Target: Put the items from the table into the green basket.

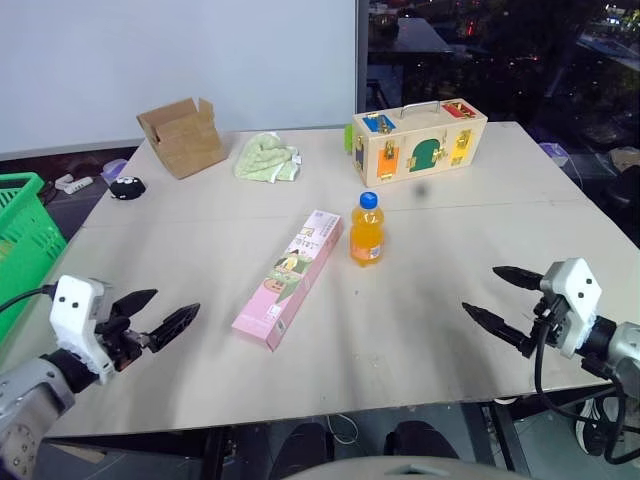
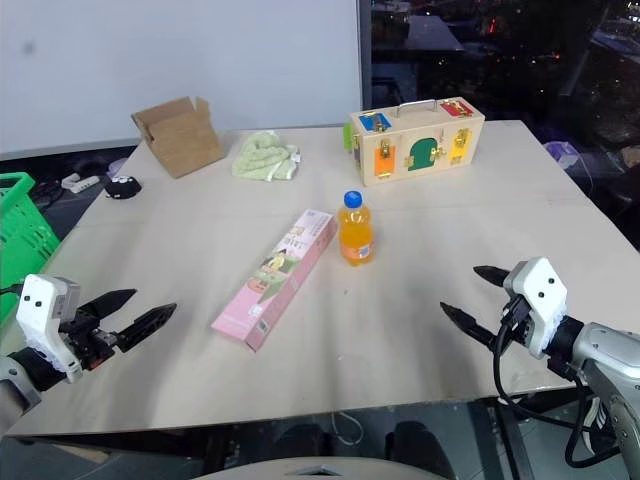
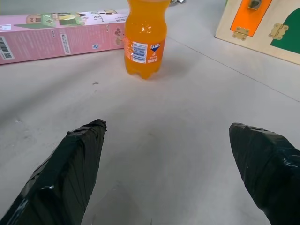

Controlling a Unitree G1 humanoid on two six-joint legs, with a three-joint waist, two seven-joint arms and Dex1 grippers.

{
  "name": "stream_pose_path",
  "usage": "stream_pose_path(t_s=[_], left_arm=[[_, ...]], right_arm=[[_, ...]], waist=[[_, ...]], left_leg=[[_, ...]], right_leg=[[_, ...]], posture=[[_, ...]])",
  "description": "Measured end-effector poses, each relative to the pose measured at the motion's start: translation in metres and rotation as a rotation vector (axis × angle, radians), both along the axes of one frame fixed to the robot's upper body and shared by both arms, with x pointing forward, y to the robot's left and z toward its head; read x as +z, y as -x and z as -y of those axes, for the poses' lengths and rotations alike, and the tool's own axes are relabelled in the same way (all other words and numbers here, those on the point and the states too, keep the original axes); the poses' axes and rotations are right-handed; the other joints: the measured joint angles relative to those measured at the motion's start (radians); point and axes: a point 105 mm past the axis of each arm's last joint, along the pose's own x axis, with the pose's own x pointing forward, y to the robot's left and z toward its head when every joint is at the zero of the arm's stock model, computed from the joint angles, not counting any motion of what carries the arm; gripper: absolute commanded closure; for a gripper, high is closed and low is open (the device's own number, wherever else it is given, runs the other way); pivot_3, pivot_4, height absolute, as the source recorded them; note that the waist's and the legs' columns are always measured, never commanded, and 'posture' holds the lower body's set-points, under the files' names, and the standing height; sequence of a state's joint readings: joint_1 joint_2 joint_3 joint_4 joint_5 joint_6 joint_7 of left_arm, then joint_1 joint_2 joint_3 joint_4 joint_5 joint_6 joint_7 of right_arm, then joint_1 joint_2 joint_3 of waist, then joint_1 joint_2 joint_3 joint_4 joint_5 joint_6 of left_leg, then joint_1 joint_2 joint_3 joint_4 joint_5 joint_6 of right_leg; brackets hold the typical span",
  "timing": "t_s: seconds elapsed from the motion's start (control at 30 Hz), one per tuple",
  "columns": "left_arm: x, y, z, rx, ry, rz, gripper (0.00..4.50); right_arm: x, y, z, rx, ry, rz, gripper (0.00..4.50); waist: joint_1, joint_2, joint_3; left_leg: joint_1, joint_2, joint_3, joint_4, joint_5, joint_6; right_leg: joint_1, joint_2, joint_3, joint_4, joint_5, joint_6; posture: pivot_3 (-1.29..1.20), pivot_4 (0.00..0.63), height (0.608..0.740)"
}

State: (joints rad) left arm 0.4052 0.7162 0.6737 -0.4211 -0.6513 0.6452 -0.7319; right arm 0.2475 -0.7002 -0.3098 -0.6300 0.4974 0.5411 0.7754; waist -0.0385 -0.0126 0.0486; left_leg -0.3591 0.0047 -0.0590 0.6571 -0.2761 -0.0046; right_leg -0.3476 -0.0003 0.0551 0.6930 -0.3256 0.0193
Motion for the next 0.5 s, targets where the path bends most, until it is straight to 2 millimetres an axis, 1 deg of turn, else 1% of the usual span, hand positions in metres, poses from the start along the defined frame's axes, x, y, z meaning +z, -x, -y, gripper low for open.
stream_pose_path(t_s=[0.1,0.13,0.17,0.2,0.27,0.37,0.5], left_arm=[[0.002,-0.003,0.001,0.007,0.008,0.013,0.04],[0.006,-0.008,0.007,-0.002,0.023,0.033,0.04],[0.008,-0.010,0.010,-0.010,0.028,0.040,0.04],[0.014,-0.013,0.018,-0.030,0.043,0.059,0.04],[0.019,-0.015,0.024,-0.048,0.051,0.072,0.04],[0.020,-0.019,0.028,-0.039,0.075,0.064,0.04],[0.031,-0.025,0.049,-0.088,0.077,0.078,0.04]], right_arm=[[0.000,-0.001,-0.003,0.008,-0.005,0.002,0.00],[0.000,-0.003,-0.010,0.031,-0.019,0.007,0.00],[0.001,-0.004,-0.012,0.036,-0.024,0.010,0.00],[0.002,-0.005,-0.018,0.058,-0.041,0.014,0.00],[0.005,-0.006,-0.020,0.068,-0.050,0.020,0.00],[0.007,-0.005,-0.024,0.096,-0.071,0.008,0.00],[0.012,0.000,-0.032,0.178,-0.079,-0.003,0.00]], waist=[[0.000,0.000,0.000],[0.001,0.000,0.000],[0.001,0.000,0.000],[0.002,0.000,0.000],[0.003,0.000,0.000],[0.003,0.000,0.000],[0.005,0.000,0.000]], left_leg=[[0.000,0.000,0.000,0.000,0.000,0.000],[0.000,0.000,0.000,0.000,0.000,0.000],[0.000,0.000,0.000,0.000,0.000,0.000],[0.000,0.000,0.000,0.000,0.000,0.000],[0.000,0.000,0.000,0.000,0.000,0.000],[-0.001,0.000,0.000,-0.002,0.000,0.000],[-0.002,0.000,0.000,-0.002,0.000,0.000]], right_leg=[[0.000,0.000,0.000,0.000,0.000,0.000],[0.000,0.000,0.000,0.000,0.000,0.000],[0.000,0.000,0.000,0.000,0.000,0.000],[0.000,0.000,0.000,0.000,0.000,0.000],[0.000,0.000,0.000,0.000,0.000,0.000],[-0.002,0.000,0.000,0.000,0.001,-0.001],[-0.002,0.000,0.000,0.000,0.001,-0.001]], posture=[[-0.02,0.000,0.740],[-0.02,0.000,0.740],[-0.02,0.000,0.740],[-0.02,0.000,0.740],[-0.02,0.000,0.740],[-0.02,0.000,0.740],[-0.02,0.000,0.740]])
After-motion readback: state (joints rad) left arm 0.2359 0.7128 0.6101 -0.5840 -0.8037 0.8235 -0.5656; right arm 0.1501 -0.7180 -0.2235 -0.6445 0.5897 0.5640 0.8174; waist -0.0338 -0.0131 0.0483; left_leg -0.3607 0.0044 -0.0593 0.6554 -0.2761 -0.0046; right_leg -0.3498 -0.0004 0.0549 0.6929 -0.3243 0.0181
